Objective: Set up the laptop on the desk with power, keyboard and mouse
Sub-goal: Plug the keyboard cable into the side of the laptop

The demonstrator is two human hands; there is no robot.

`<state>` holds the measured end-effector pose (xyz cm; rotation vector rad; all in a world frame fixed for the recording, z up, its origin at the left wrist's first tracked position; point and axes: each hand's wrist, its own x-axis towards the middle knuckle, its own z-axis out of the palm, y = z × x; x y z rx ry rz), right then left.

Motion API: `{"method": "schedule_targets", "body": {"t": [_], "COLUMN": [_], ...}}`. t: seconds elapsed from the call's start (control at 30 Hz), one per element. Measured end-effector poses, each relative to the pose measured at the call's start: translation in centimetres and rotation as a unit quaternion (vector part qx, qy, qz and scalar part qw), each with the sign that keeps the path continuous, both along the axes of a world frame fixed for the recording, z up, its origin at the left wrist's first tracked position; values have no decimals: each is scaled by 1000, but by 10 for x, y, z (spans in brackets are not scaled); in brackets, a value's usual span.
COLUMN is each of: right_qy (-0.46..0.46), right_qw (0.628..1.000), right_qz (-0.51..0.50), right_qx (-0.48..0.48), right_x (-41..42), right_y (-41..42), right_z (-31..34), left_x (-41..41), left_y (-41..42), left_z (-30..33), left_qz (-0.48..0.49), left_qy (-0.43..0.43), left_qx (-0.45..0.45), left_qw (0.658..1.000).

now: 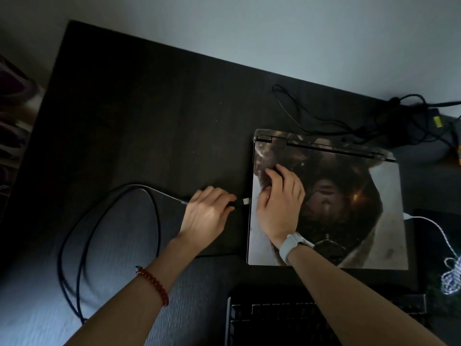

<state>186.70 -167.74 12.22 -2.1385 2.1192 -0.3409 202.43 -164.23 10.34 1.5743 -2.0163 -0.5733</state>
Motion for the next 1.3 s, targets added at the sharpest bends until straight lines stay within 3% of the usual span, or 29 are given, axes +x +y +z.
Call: {"method": "schedule_targets", "body": {"t": [0.57, 1.3], "right_qy": [19, 15], "right_qw": [1000, 1000], "right_qz": [3, 10], "right_qx": [-5, -12], "right_x": [0, -2], "right_y": [-1, -1], "right_z": [-3, -5], "left_x": [-3, -18], "left_y": [-10, -8], "left_z": [-1, 6], "left_qz": [-51, -2], "left_qy": [-36, 25], "left_qx": [-13, 31], "left_qw": [998, 999]}}
